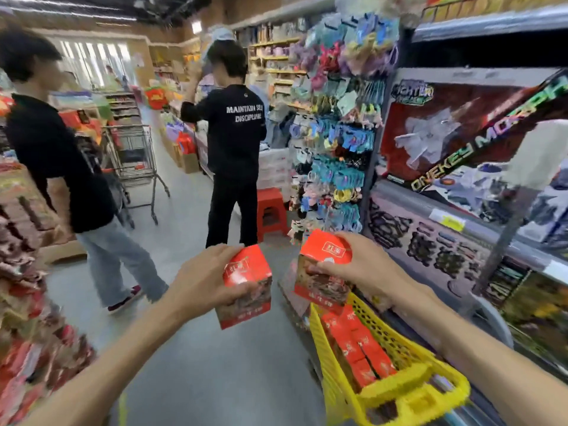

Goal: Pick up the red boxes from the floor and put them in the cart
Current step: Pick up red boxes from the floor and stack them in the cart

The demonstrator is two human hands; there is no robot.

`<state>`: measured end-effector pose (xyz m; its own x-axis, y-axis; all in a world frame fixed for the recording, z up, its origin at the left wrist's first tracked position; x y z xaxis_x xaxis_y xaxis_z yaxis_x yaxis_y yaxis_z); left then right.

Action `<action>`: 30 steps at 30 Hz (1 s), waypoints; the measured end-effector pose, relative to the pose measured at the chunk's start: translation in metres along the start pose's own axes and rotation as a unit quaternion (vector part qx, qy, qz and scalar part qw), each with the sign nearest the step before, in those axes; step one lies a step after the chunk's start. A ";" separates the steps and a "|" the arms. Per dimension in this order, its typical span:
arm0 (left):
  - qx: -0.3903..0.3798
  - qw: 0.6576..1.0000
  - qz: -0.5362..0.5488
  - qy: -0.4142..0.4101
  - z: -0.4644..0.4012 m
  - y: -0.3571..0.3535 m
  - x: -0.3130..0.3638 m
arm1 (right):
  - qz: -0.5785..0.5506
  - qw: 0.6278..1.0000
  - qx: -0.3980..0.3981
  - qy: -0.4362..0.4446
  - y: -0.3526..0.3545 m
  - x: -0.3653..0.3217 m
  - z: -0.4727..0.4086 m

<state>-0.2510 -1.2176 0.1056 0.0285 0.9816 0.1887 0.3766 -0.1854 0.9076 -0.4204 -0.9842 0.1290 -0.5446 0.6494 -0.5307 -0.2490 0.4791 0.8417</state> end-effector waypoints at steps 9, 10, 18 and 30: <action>-0.107 0.968 0.039 -0.222 -0.199 -0.107 -0.055 | 0.050 0.978 0.058 -0.192 -0.005 0.078 -0.095; -0.120 0.961 0.047 -0.246 -0.217 -0.125 -0.052 | 0.053 0.973 0.063 -0.214 -0.005 0.092 -0.100; -0.210 0.893 0.106 -0.384 -0.328 -0.289 -0.006 | 0.065 0.919 0.094 -0.377 -0.032 0.224 -0.123; -0.288 0.818 0.127 -0.482 -0.390 -0.525 0.027 | 0.085 0.850 0.041 -0.518 -0.147 0.380 -0.129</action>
<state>-0.8089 -1.1111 -0.2201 0.8590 0.4361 0.2683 -0.2463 -0.1075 0.9632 -0.6941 -0.8842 -0.1836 0.4406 0.8651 -0.2398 -0.1582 0.3377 0.9279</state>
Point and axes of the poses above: each hand's wrist, its own z-axis away from the middle knuckle, its own y-axis out of the back of the hand, x = y × z, the point moved 6 cm from there along -z, towards the middle knuckle, and after that the axes turned 12 degrees about -y, right-handed, at the moved point
